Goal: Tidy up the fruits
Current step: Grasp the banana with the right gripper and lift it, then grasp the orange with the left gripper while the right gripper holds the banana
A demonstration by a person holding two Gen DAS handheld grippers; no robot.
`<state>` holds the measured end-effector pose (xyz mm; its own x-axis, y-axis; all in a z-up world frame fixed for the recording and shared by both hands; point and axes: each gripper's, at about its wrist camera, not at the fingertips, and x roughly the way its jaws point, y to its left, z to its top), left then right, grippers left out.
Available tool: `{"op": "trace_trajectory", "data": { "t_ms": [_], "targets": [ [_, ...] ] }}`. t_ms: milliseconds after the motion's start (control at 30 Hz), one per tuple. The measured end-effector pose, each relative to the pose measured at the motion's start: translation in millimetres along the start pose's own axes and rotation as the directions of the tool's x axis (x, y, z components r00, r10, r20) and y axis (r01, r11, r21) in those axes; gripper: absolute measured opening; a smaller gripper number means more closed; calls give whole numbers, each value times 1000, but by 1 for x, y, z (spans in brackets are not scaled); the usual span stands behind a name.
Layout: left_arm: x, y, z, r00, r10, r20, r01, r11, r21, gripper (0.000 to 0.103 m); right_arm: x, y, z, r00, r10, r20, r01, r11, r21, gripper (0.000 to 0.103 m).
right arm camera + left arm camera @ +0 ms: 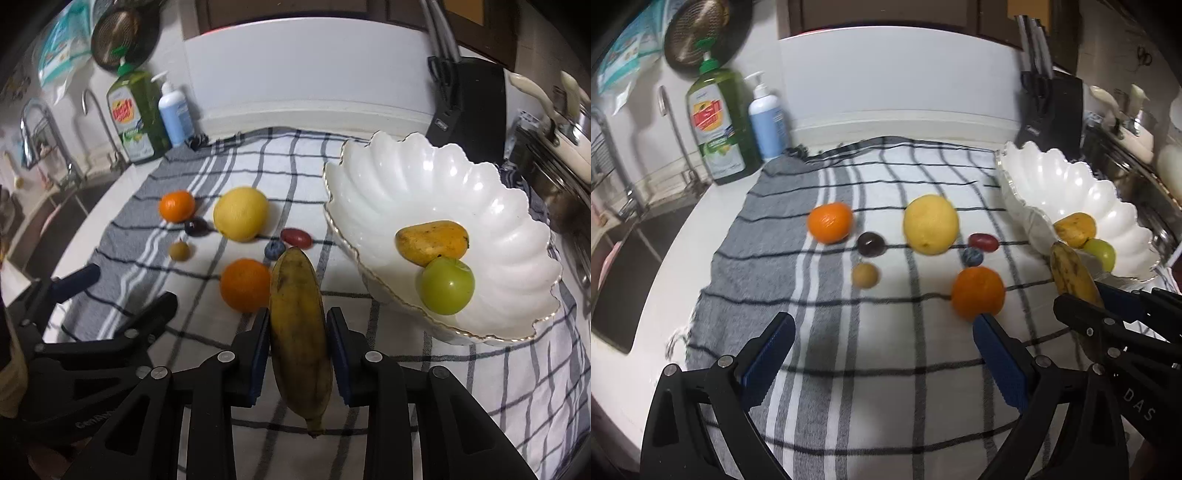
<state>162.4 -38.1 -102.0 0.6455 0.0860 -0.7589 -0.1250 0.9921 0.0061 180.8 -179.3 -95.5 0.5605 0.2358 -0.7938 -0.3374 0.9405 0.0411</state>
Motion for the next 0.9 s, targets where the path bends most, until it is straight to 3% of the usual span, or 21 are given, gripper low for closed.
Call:
{"op": "trace_trajectory", "data": {
  "t_ms": [200, 733, 900],
  "targets": [
    [-5, -5, 10, 998, -52, 20, 50, 997, 52, 98, -11, -4, 7, 999, -27, 31, 25, 998, 57, 31],
    [19, -30, 26, 989, -147, -13, 148, 979, 137, 98, -25, -21, 19, 986, -134, 95, 119, 982, 148, 31],
    [31, -42, 27, 987, -156, -30, 159, 974, 160, 93, -25, -27, 24, 981, -162, 110, 141, 974, 176, 31]
  ]
}}
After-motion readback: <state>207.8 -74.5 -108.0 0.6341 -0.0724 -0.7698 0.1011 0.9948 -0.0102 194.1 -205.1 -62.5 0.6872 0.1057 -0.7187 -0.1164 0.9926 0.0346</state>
